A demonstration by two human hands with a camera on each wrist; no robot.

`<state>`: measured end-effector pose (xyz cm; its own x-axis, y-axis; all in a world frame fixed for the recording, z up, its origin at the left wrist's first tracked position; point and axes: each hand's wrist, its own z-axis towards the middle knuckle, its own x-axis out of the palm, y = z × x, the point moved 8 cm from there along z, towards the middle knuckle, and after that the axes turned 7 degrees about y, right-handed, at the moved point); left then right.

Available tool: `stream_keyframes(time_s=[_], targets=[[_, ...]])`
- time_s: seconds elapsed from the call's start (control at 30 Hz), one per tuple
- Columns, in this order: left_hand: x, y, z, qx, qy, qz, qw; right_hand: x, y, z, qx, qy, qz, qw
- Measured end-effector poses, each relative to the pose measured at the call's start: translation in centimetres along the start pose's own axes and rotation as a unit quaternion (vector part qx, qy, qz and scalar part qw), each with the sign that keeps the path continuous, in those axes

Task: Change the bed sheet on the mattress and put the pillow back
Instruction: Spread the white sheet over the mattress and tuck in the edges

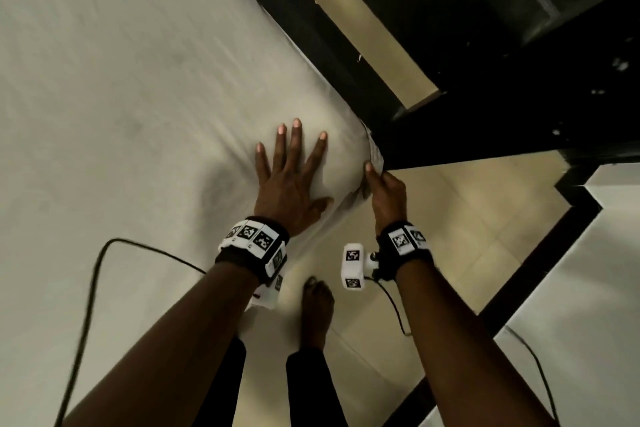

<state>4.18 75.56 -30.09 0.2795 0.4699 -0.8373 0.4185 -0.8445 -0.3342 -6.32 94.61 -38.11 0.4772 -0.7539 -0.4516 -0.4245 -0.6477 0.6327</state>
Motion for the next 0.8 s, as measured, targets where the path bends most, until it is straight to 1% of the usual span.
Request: stream_keyframes(time_s=[0.03, 0.1, 0.13, 0.2, 0.27, 0.37, 0.43, 0.47, 0.53, 0.57, 0.6, 0.63, 0.67, 0.7, 0.73, 0.77, 0.8], targets=[[0.0, 0.1, 0.0, -0.001, -0.001, 0.003, 1.000, 0.4, -0.3, 1.3, -0.006, -0.002, -0.005, 1.000], [0.0, 0.2, -0.1, -0.002, 0.002, 0.006, 1.000, 0.2, 0.7, 1.6, 0.010, -0.026, -0.013, 1.000], [-0.1, 0.2, -0.1, -0.001, 0.001, 0.006, 1.000, -0.5, 1.2, 1.4, 0.027, -0.045, -0.030, 0.998], [-0.2, 0.2, 0.0, 0.001, -0.002, 0.005, 1.000, -2.4, 1.7, 0.6, 0.062, -0.079, -0.099, 0.990], [-0.1, 0.1, 0.0, -0.005, 0.000, -0.005, 1.000, -3.8, 1.9, 0.5, 0.098, -0.093, -0.127, 0.983], [-0.1, 0.1, 0.0, -0.019, 0.010, -0.009, 1.000, -3.6, 2.4, 0.7, 0.103, -0.097, -0.143, 0.979], [-0.2, -0.1, -0.1, -0.016, 0.010, -0.014, 1.000, -3.0, 2.5, 0.1, 0.090, -0.099, -0.175, 0.975], [-0.2, -0.1, -0.1, -0.010, 0.013, -0.019, 1.000, -3.0, 2.1, -0.3, 0.079, -0.114, -0.188, 0.972], [-0.4, 0.1, -0.1, -0.002, 0.026, -0.035, 0.999, -3.3, 1.3, -1.9, 0.043, -0.141, -0.178, 0.973], [-0.5, 0.2, -0.3, 0.000, 0.032, -0.047, 0.998, -3.8, 1.0, -3.1, 0.017, -0.158, -0.170, 0.972], [-0.8, 0.3, -0.6, 0.006, 0.033, -0.071, 0.997, -4.4, 1.3, -4.4, -0.022, -0.185, -0.180, 0.966], [-1.3, 0.1, -1.3, 0.013, 0.029, -0.121, 0.992, -5.0, 1.9, -5.8, -0.069, -0.216, -0.216, 0.950], [-1.9, 0.0, -2.4, 0.018, 0.017, -0.202, 0.979, -5.3, 2.8, -7.4, -0.125, -0.242, -0.268, 0.924], [-2.6, 0.0, -3.6, 0.014, -0.004, -0.297, 0.955, -5.1, 3.9, -8.8, -0.188, -0.251, -0.313, 0.896], [-2.8, 0.0, -5.3, -0.004, -0.026, -0.384, 0.923, -4.5, 4.6, -10.1, -0.247, -0.239, -0.336, 0.877], [-2.7, 0.0, -7.1, -0.033, -0.040, -0.455, 0.889, -4.0, 5.0, -11.0, -0.294, -0.212, -0.324, 0.874], [-1.8, 0.2, -8.8, -0.074, -0.046, -0.523, 0.848, -3.4, 5.0, -11.3, -0.326, -0.178, -0.290, 0.882]])
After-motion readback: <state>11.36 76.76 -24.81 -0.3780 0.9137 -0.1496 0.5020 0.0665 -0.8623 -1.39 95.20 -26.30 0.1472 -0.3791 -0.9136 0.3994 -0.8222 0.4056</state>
